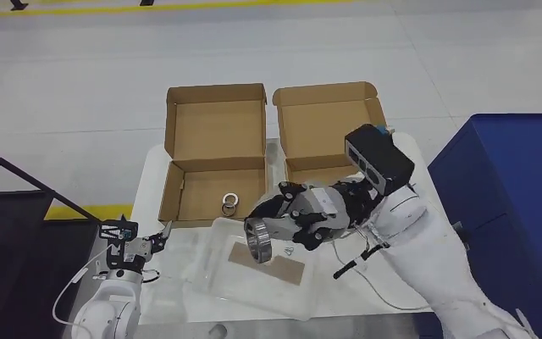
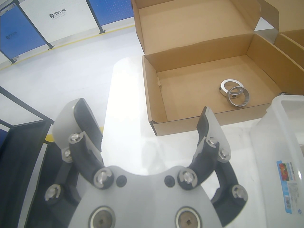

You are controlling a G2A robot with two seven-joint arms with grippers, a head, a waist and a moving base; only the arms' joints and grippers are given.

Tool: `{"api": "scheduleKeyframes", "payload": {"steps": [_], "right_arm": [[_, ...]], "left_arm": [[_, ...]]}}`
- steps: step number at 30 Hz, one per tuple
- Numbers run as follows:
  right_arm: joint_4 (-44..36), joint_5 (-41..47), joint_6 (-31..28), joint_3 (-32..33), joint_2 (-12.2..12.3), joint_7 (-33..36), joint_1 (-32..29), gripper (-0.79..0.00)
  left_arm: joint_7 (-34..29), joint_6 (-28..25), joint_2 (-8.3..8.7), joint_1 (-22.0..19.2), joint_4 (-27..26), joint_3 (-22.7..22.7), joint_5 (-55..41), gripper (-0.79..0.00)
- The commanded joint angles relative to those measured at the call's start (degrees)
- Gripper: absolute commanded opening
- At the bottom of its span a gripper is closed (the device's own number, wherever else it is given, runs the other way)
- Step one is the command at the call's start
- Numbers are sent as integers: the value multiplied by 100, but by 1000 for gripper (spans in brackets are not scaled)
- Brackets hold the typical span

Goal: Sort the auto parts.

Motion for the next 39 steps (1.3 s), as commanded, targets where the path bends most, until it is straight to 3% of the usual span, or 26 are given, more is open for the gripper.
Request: {"api": "scheduleKeyframes", "payload": {"steps": [1, 6, 11, 14, 18, 22, 27, 31, 39], "right_arm": [[-366, -1287, 143, 238, -25, -495, -176, -785], [-645, -2050, 207, 293, -67, -1073, -460, -785], [-524, -1683, 110, 131, -86, -1313, -557, -785], [-302, -386, -33, -238, -102, -1367, -531, -785], [-89, 1968, -109, -871, -102, -786, -246, -785], [-36, 4827, 166, -1505, -128, 309, 49, -785], [168, 8134, 1195, -1805, -263, 2185, 143, -785], [554, 9013, 1696, -1865, -411, 3276, 139, -785], [923, 8930, 1740, -1853, -665, 3521, 187, -785]], "left_arm": [[0, 0, 0, 0, 0, 0, 0, 0], [0, 0, 0, 0, 0, 0, 0, 0], [0, 0, 0, 0, 0, 0, 0, 0], [0, 0, 0, 0, 0, 0, 0, 0], [0, 0, 0, 0, 0, 0, 0, 0], [0, 0, 0, 0, 0, 0, 0, 0], [0, 0, 0, 0, 0, 0, 0, 0], [0, 0, 0, 0, 0, 0, 0, 0], [0, 0, 0, 0, 0, 0, 0, 0]]}}
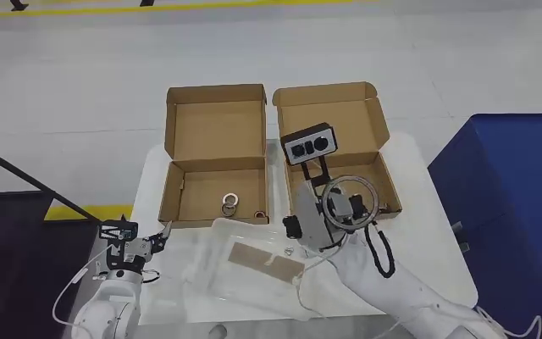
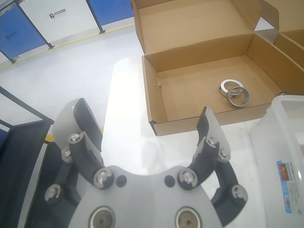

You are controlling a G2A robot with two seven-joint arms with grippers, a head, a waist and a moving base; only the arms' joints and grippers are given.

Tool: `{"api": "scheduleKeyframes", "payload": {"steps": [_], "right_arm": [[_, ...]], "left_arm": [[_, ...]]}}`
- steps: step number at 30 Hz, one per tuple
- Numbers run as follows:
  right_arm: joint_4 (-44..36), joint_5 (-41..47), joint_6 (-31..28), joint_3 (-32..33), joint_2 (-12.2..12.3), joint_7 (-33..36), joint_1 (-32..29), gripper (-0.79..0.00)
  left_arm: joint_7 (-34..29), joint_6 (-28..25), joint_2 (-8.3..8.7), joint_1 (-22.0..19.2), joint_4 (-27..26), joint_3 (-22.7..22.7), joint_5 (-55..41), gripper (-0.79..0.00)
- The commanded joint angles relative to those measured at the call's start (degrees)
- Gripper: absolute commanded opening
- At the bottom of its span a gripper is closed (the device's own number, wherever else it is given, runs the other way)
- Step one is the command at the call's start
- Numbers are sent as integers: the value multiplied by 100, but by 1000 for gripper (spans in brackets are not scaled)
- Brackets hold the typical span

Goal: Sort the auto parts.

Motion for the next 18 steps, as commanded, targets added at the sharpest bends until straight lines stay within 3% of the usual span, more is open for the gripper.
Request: {"api": "scheduleKeyframes", "payload": {"steps": [1, 6, 14, 18], "right_arm": [[74, -193, -100, 75, -47, 12, 16, -785], [141, -1737, -687, 430, -108, -389, 61, -785], [-244, -5700, -1635, 1174, -104, -1426, -42, -785], [-550, -6301, -1528, 1205, -136, -1945, -218, -785]], "left_arm": [[0, 0, 0, 0, 0, 0, 0, 0], [0, 0, 0, 0, 0, 0, 0, 0], [0, 0, 0, 0, 0, 0, 0, 0], [0, 0, 0, 0, 0, 0, 0, 0]]}}
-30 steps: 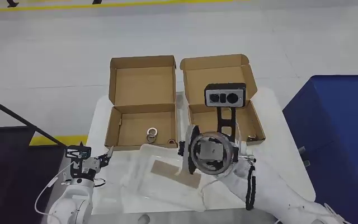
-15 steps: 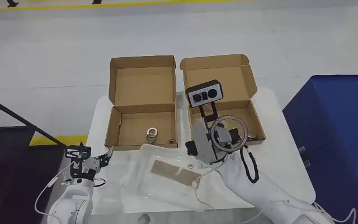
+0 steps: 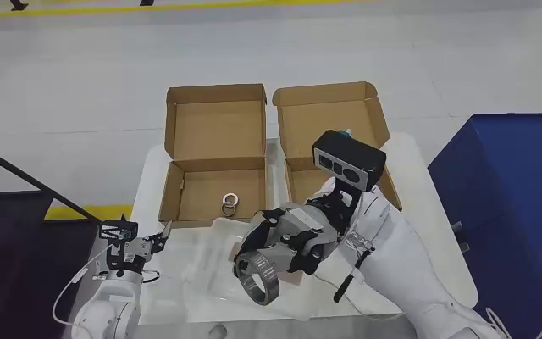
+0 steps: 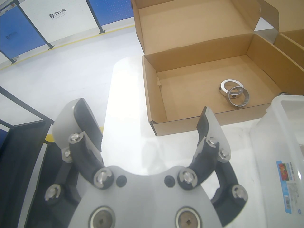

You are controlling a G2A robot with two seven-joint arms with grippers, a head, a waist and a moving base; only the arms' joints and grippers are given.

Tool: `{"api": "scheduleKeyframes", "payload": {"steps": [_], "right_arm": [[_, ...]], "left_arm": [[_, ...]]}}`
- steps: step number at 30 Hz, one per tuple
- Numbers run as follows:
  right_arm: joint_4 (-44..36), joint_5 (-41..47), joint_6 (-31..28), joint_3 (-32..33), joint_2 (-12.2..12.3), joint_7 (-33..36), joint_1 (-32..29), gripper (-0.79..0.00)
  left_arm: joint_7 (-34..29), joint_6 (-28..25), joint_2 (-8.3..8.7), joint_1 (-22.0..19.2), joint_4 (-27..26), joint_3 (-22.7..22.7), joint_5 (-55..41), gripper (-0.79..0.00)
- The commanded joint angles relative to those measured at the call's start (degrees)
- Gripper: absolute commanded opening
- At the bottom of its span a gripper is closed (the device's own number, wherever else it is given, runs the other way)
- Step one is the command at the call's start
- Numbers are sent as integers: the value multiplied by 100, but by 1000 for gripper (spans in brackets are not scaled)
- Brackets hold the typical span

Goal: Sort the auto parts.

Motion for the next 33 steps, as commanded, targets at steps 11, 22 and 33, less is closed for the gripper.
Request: {"api": "scheduleKeyframes", "payload": {"steps": [11, 22, 33], "right_arm": [[-657, -2829, -45, 861, 4, -863, -201, -785], [-1424, -5470, 79, 1973, -20, -2539, -717, -785], [604, -7620, 527, 1438, -52, -2073, 366, -785]], "left_arm": [[0, 0, 0, 0, 0, 0, 0, 0], [0, 0, 0, 0, 0, 0, 0, 0], [0, 0, 0, 0, 0, 0, 0, 0]]}}
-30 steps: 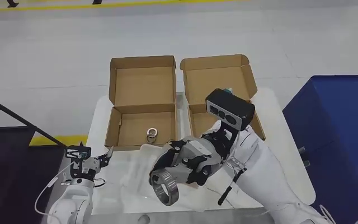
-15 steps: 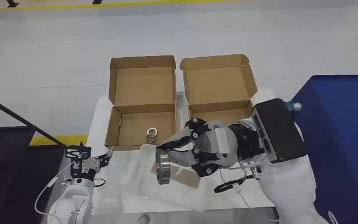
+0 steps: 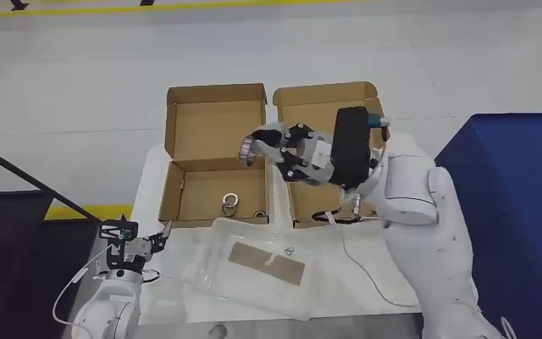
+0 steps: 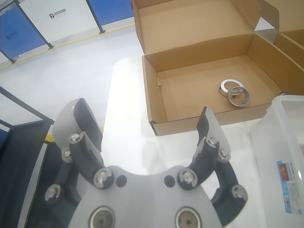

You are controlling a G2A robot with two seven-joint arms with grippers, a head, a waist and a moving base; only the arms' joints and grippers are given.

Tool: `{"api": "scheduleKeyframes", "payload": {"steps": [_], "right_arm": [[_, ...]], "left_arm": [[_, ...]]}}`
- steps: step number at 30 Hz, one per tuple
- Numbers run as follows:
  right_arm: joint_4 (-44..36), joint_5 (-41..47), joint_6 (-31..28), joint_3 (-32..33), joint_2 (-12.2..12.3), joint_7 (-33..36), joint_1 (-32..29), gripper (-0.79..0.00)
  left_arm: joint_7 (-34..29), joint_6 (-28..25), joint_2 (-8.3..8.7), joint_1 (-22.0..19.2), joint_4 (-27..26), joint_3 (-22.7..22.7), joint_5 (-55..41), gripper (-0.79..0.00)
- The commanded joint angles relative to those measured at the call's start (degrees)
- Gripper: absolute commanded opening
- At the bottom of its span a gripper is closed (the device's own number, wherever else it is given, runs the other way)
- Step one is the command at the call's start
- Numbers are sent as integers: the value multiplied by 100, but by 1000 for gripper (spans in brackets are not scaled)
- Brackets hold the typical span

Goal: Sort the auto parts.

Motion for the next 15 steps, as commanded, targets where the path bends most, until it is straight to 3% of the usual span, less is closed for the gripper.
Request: {"api": "scheduleKeyframes", "payload": {"steps": [1, 8, 15], "right_arm": [[783, -295, 56, -388, -44, 210, 491, -785], [3224, -546, 78, -1891, -389, 683, 2067, -785], [5369, -518, -21, -3399, -1068, 670, 3155, -785]], "left_arm": [[0, 0, 0, 0, 0, 0, 0, 0], [0, 0, 0, 0, 0, 0, 0, 0], [0, 0, 0, 0, 0, 0, 0, 0]]}}
